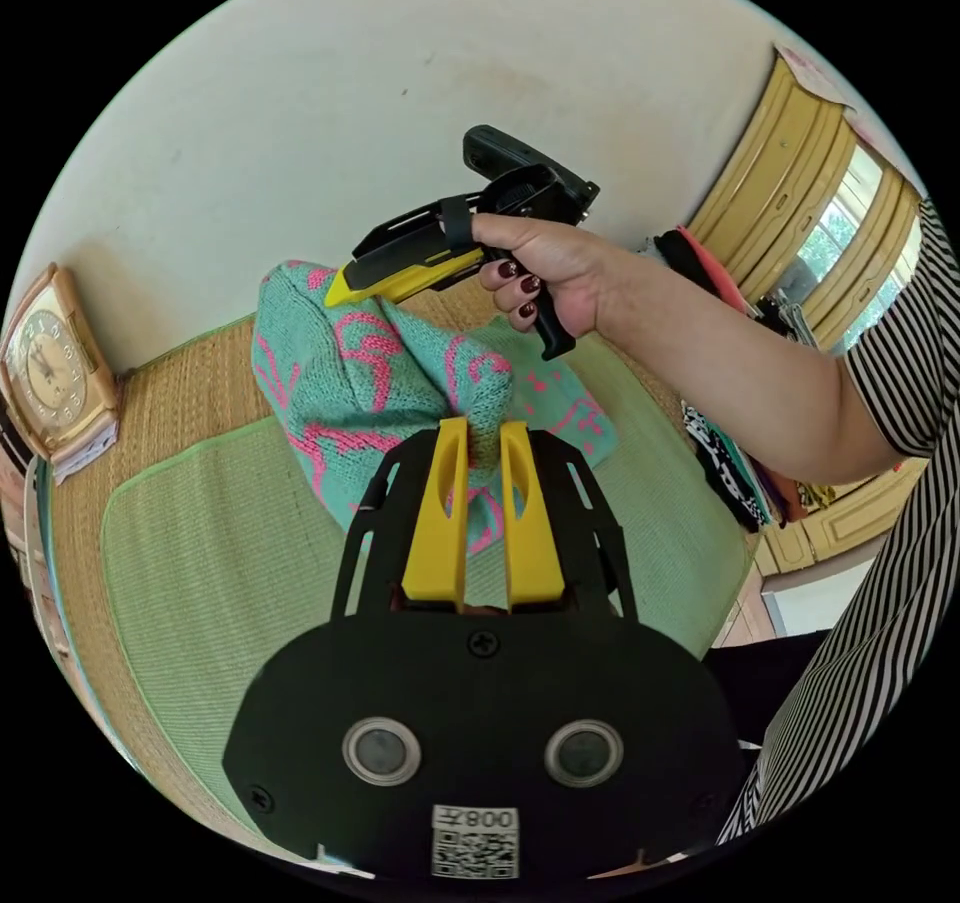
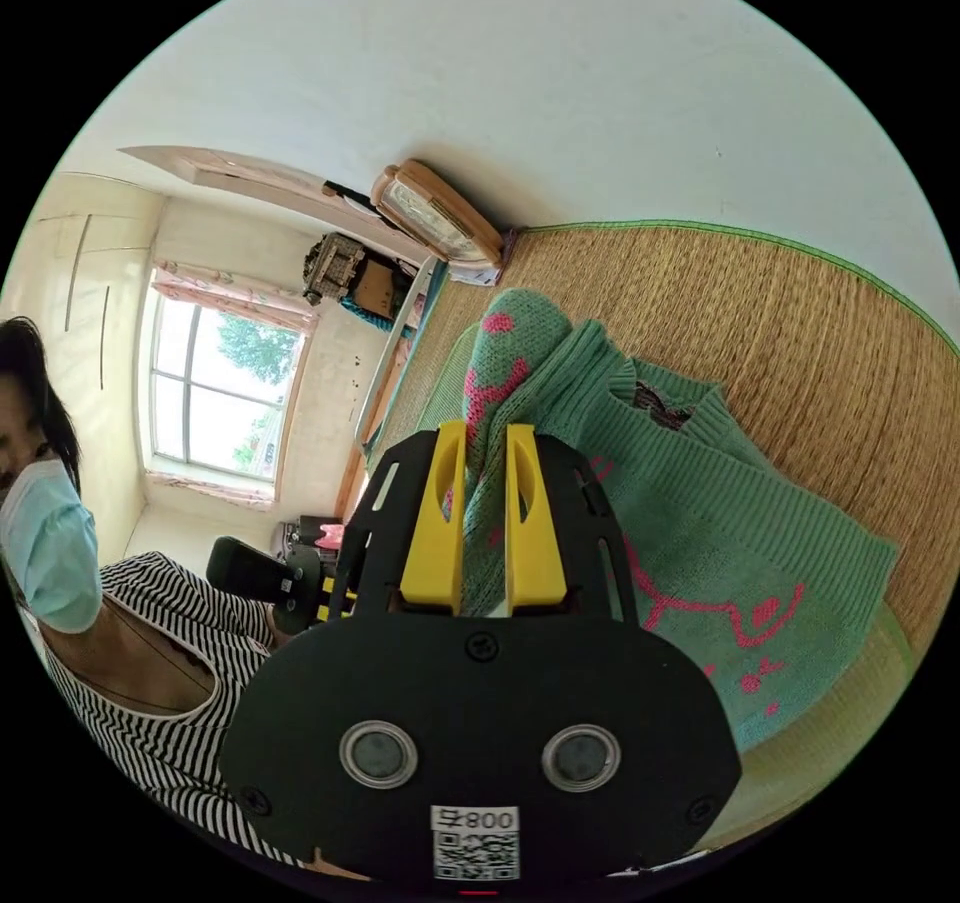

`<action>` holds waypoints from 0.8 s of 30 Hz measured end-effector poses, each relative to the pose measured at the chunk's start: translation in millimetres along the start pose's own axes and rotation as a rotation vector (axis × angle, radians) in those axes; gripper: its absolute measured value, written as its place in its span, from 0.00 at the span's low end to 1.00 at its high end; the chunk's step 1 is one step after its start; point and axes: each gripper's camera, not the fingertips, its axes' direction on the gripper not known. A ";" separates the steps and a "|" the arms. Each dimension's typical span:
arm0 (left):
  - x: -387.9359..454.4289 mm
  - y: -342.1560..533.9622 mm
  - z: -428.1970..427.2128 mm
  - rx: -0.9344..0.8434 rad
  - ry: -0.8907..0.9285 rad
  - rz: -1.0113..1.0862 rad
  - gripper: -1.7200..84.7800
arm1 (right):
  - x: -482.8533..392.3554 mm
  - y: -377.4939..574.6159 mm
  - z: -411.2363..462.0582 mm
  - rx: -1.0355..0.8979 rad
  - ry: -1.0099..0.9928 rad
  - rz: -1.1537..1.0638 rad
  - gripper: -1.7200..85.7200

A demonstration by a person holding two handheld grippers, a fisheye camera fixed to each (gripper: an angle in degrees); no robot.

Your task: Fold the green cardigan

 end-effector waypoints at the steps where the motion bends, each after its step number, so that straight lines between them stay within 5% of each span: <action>1: 4.1 -3.3 3.8 0.000 0.010 0.013 0.08 | 3.6 12.7 -18.2 0.026 0.000 0.005 0.10; 16: 83.5 -51.3 140.1 -0.178 0.180 0.229 0.09 | 106.0 180.4 -149.4 0.206 0.114 0.249 0.09; 24: 82.8 -58.8 199.7 -0.294 0.215 0.177 0.11 | 172.6 236.3 -150.7 0.267 -0.047 0.394 0.09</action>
